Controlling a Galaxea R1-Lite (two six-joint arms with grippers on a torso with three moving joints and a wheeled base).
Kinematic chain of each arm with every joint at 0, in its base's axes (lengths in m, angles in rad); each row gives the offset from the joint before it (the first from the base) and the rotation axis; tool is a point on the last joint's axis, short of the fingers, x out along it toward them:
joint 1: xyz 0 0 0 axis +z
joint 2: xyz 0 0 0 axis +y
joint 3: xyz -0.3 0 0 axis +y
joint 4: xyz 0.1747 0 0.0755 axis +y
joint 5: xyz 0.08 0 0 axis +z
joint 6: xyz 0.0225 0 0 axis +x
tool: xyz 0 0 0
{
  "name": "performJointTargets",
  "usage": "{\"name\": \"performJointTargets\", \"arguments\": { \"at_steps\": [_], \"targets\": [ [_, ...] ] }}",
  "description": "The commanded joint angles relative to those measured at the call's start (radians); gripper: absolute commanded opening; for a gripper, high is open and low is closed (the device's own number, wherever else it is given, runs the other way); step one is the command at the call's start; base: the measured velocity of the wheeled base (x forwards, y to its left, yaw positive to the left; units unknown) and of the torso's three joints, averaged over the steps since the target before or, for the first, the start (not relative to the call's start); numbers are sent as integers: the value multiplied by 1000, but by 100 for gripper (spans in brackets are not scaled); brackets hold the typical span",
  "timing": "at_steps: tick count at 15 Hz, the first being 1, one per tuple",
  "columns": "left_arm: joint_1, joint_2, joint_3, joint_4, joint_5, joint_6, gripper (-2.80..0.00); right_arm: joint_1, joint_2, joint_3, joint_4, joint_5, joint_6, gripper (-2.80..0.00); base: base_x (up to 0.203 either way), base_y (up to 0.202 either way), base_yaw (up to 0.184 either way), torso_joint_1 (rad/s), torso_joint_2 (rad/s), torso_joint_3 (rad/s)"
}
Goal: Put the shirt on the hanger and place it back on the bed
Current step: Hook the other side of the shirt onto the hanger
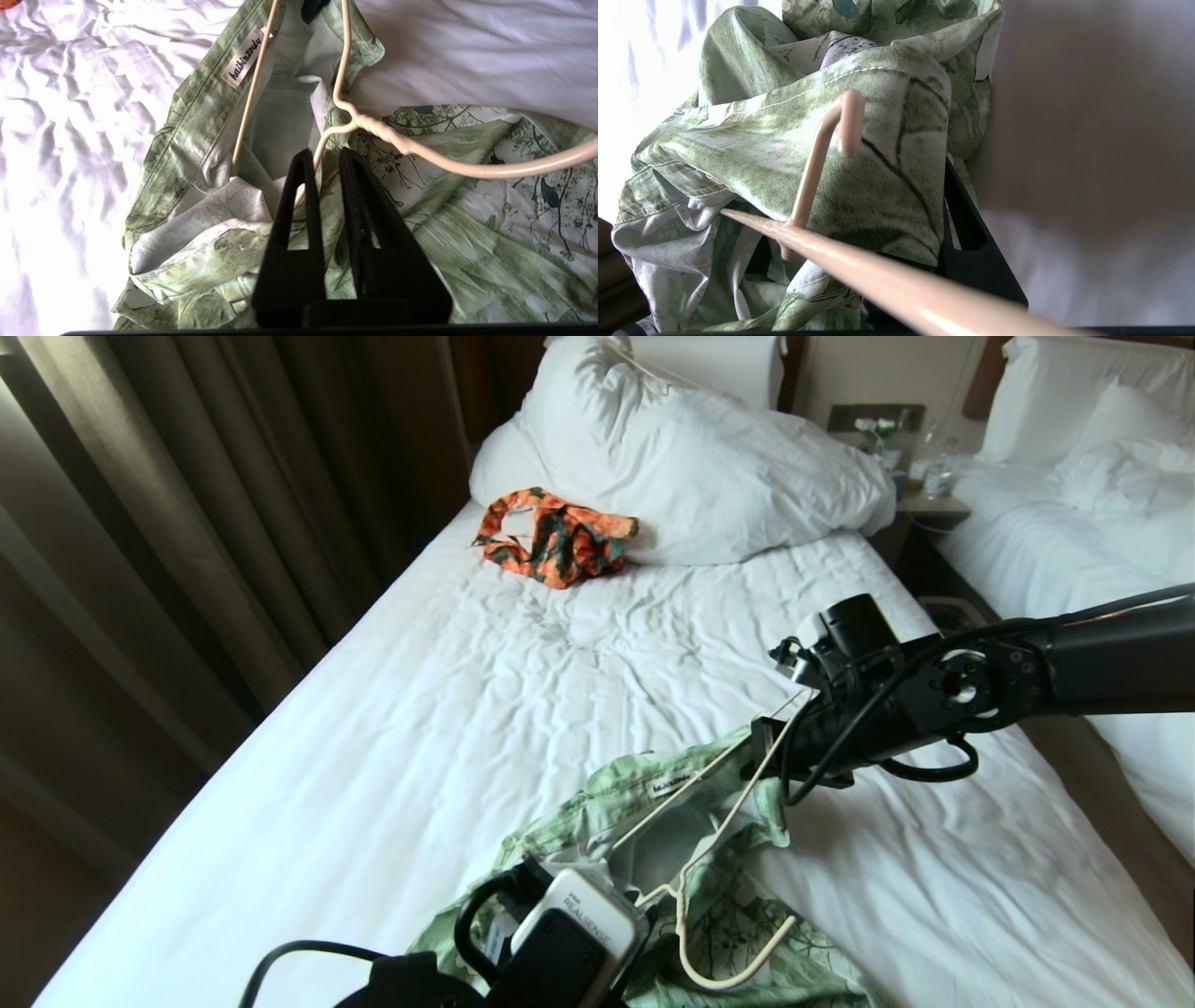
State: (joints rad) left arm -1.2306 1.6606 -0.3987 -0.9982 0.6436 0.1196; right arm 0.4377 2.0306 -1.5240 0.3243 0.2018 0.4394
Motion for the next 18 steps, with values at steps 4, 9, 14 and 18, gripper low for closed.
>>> {"name": "performJointTargets", "arguments": {
  "at_steps": [4,9,14,18],
  "targets": [
    [3,12,58,-38,-30,-6,0,-13,25,-57,43,31,38,-280,0,0,0,0,0,0],
    [9,77,32,-169,-54,-7,0,-10,46,-95,63,41,40,-280,0,0,0,0,0,0],
    [40,197,-13,-311,-95,-1,0,-11,43,-126,81,42,41,-280,0,0,0,0,0,0],
    [42,214,-38,-336,-94,0,0,-11,45,-134,95,50,41,-280,0,0,0,0,0,0]
  ]
}}
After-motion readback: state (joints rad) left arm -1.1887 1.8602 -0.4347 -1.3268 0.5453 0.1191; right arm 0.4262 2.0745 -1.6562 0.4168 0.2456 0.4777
